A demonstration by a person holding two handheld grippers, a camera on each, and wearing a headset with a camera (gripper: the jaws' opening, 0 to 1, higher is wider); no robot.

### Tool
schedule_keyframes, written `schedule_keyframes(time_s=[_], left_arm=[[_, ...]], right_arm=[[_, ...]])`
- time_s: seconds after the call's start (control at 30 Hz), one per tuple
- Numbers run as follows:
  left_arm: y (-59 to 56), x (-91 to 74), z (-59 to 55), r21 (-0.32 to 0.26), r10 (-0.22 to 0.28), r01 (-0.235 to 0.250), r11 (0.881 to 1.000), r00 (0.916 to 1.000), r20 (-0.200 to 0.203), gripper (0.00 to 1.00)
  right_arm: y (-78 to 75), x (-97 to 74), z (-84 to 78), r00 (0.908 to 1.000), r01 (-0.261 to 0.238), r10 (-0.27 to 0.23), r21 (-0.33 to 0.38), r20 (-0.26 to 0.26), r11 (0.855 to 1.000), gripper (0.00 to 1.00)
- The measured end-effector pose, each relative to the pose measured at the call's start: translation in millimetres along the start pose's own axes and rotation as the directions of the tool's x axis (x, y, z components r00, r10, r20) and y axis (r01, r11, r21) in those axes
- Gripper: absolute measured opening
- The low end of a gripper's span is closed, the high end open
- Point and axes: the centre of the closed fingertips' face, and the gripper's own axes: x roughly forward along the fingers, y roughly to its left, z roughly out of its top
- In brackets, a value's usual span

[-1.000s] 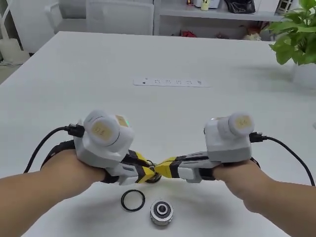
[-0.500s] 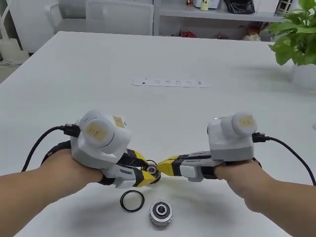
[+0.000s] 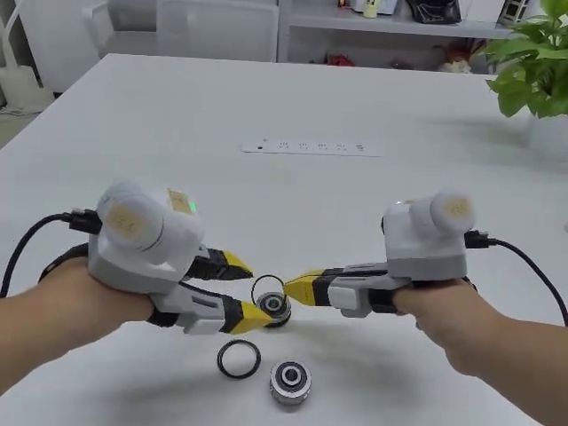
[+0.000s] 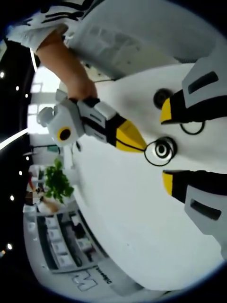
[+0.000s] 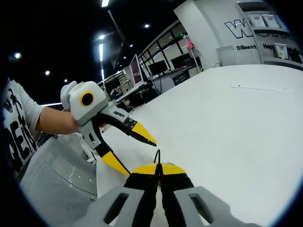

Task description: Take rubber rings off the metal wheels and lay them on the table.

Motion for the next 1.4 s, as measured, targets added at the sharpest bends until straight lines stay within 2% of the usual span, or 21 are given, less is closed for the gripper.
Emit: schedule_keyframes(time_s=[0.3,0.53,0.67,0.97,1.1,1.4], left_arm=[[-6.2,-18.5,8.0,-0.009,0.005,-0.005,1.000,0.9992,0.040,0.49],[-10.5,-36.4,7.3,-0.011,0.001,0.000,1.000,0.9985,0.056,0.57],[-11.6,-45.4,5.2,-0.012,0.005,-0.004,1.000,0.9981,0.061,0.60],[-13.7,-61.9,-3.8,-0.028,0.018,-0.016,0.999,0.9979,0.063,0.64],[-12.9,-66.0,-11.4,-0.039,0.025,-0.023,0.999,0.9983,0.053,0.64],[-14.5,-68.3,-19.2,-0.056,0.033,-0.030,0.998,0.9985,0.043,0.64]], right_arm=[[15.3,-0.9,9.2,0.9990,-0.038,0.038,0.003,0.025,0.999,0.00],[22.3,-0.5,12.8,0.9974,-0.064,0.064,0.006,0.033,0.998,0.00],[31.2,1.9,10.6,0.9958,-0.089,0.089,0.011,0.023,0.996,0.00],[47.8,12.2,-3.5,0.9893,-0.143,0.143,0.021,-0.029,0.990,0.00],[54.2,17.6,-15.1,0.9823,-0.172,0.174,0.040,-0.068,0.984,0.00],[58.3,24.0,-39.0,0.9715,-0.187,0.194,0.065,-0.136,0.980,0.00]])
